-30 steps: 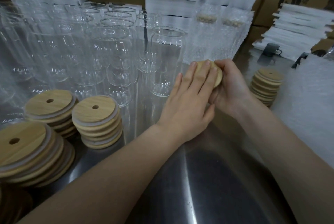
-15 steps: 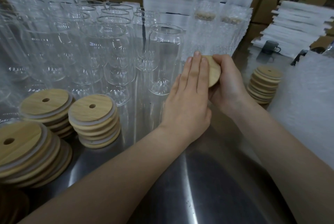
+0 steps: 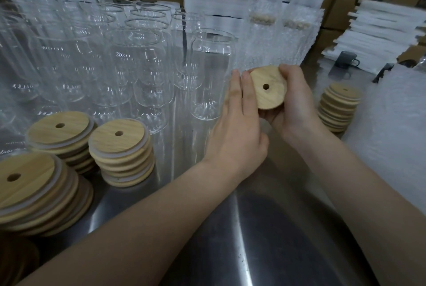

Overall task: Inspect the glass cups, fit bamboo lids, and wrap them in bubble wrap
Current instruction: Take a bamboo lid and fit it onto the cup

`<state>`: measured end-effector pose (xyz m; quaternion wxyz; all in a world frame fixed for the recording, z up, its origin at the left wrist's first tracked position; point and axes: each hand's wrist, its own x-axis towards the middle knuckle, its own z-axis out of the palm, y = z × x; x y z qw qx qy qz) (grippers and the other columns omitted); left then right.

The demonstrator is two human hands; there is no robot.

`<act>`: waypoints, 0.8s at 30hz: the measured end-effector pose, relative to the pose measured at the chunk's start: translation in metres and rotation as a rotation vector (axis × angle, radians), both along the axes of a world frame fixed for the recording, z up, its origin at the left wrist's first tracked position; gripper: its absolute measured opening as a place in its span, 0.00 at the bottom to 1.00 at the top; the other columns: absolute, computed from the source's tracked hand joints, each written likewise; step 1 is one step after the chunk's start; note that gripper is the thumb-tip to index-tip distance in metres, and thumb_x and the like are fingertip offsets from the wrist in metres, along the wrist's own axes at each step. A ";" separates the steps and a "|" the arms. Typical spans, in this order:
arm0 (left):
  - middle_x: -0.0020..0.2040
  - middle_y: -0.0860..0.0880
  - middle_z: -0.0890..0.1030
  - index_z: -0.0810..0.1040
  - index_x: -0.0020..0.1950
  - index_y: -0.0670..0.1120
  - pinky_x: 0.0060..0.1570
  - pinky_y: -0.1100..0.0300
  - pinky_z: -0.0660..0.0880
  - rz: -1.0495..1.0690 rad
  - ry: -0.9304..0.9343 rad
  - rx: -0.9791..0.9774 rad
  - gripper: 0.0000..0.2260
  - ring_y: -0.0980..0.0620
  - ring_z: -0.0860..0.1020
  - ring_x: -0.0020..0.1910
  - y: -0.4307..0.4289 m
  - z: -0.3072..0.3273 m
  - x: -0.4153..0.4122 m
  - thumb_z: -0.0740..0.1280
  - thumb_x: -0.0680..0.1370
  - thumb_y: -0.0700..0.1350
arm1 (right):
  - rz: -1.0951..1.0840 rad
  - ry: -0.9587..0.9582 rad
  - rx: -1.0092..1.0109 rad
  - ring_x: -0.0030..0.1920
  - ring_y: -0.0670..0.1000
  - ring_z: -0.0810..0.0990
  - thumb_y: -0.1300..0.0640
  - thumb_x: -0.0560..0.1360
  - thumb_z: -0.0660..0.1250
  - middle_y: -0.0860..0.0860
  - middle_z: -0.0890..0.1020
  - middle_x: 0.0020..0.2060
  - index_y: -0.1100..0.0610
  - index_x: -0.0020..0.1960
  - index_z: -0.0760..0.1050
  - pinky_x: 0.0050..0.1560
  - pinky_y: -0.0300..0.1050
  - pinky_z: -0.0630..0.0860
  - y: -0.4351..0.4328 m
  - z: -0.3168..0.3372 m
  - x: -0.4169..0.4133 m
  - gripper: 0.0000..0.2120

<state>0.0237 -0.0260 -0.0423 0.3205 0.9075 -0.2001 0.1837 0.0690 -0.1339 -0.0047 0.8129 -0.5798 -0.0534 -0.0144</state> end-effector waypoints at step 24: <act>0.73 0.43 0.70 0.65 0.76 0.42 0.69 0.48 0.66 -0.044 -0.164 -0.226 0.25 0.46 0.69 0.72 -0.001 0.003 -0.003 0.65 0.80 0.43 | 0.274 0.124 -0.038 0.40 0.50 0.81 0.44 0.74 0.65 0.53 0.80 0.38 0.58 0.47 0.75 0.41 0.45 0.81 -0.011 0.007 -0.003 0.16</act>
